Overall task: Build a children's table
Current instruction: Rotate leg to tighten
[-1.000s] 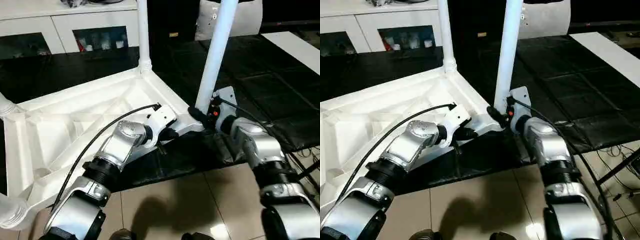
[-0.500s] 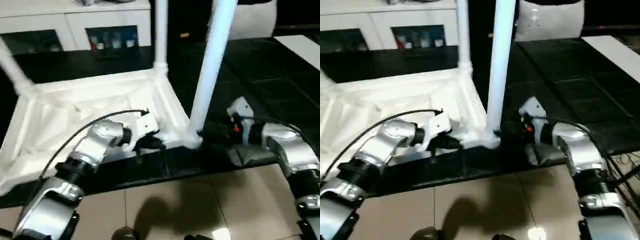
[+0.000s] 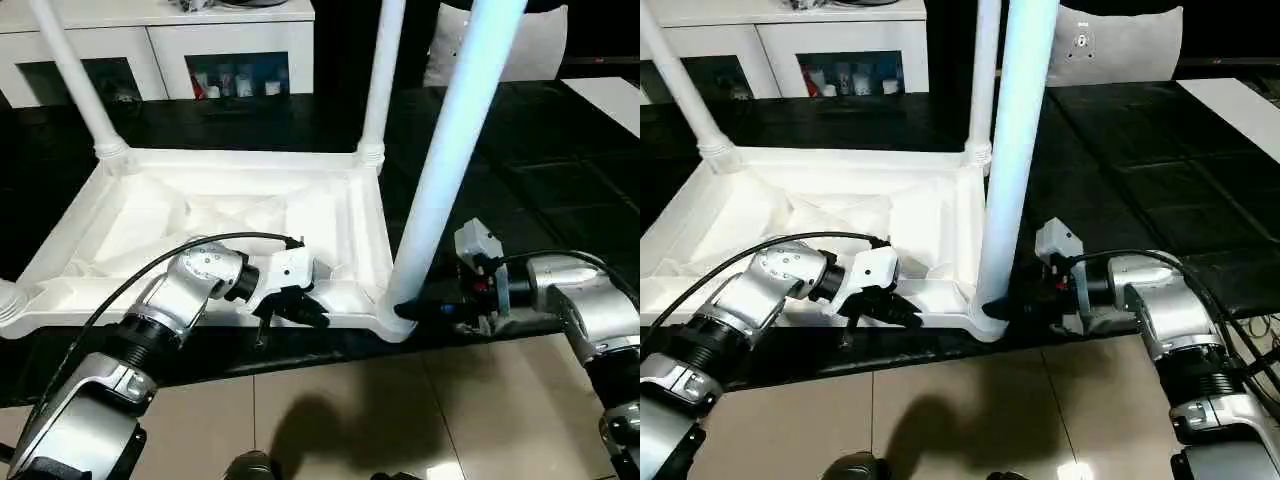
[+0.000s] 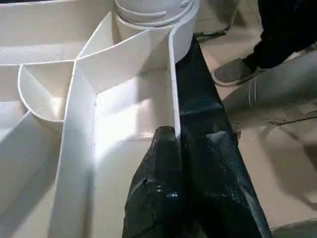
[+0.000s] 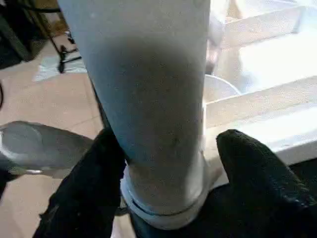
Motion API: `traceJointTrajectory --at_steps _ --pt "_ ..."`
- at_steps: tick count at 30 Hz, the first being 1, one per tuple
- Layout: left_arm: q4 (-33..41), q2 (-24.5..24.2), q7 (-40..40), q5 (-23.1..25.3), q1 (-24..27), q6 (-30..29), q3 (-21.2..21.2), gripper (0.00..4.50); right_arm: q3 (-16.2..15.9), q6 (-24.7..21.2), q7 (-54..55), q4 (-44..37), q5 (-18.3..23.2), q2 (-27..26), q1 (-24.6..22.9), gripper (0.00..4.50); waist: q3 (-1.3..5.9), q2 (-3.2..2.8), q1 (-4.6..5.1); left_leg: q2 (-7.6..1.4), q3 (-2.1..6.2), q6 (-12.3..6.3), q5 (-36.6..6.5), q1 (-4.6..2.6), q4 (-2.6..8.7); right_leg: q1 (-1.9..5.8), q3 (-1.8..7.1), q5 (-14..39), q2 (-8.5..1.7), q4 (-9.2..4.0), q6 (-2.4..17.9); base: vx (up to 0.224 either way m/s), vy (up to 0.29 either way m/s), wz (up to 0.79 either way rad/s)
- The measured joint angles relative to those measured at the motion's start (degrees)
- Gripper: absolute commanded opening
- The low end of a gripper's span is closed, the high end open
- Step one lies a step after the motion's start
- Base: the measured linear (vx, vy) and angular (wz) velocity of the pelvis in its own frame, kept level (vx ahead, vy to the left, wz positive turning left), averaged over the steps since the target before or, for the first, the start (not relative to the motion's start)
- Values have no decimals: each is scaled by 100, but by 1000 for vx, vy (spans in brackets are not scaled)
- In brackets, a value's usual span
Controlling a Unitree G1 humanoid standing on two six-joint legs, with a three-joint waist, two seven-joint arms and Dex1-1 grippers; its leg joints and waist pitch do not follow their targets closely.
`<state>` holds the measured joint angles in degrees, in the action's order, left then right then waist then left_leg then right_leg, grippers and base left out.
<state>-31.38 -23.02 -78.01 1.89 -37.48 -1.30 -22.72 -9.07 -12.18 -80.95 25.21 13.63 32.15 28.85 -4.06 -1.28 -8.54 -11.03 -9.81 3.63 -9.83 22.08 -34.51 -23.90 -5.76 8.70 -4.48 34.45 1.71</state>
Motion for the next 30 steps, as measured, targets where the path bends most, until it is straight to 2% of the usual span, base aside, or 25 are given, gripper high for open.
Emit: traceJointTrajectory --at_steps 3,6,8,12,17,19,23,26,28,30 --pt "0 7 -74 -1 0 11 -9 0 -50 -135 -161 13 35 -2 1 253 0 0 -9 0 0 0 0 1 0 0 0 0 0 0 0 0 0 0" --pt "0 5 -83 -1 0 16 -14 0 -78 -171 -228 41 42 -5 15 243 0 0 -6 0 0 0 0 1 0 0 0 0 0 0 0 0 0 0" --pt "0 6 -83 -1 0 16 -12 0 -85 -193 -259 79 43 -5 45 211 0 0 -5 0 0 0 0 1 0 1 0 0 0 0 -1 0 0 0" --pt "18 35 -77 -29 0 -70 3 0 -52 -234 -258 88 48 -32 49 201 0 0 0 0 0 0 0 0 0 0 0 1 0 -1 -2 0 0 0" --pt "90 176 437 -33 83 -617 205 0 195 -281 403 247 21 -325 26 199 1 0 57 -1 -1 3 3 -11 -3 4 0 14 0 2 -28 0 0 0" --pt "93 279 739 2 88 -832 280 0 284 -298 856 319 -5 -485 30 198 1 1 124 -1 -4 4 4 -16 -1 8 1 12 0 -5 -29 0 0 0" --pt "93 735 1790 157 23 -1554 563 0 668 -628 2530 632 -227 -1148 354 196 0 9 377 -1 -7 6 5 -22 -7 10 3 11 0 -9 -30 0 0 0" --pt "93 1020 2240 176 1 -1826 667 0 822 -873 3247 698 -283 -1367 513 195 -4 16 453 -1 -6 6 5 -19 0 9 0 9 1 -15 -31 0 0 0" --pt "-58 1350 2957 266 -162 -2141 826 0 1038 -977 4299 934 -443 -1824 812 195 -6 13 502 -1 -5 11 8 -10 3 -8 0 5 3 -7 -29 0 0 0" --pt "-134 1498 3263 286 -261 -2246 840 0 1070 -968 4739 1034 -505 -1940 949 195 -6 12 501 -1 -4 12 8 -6 7 -9 -1 3 3 -9 -29 0 0 0"
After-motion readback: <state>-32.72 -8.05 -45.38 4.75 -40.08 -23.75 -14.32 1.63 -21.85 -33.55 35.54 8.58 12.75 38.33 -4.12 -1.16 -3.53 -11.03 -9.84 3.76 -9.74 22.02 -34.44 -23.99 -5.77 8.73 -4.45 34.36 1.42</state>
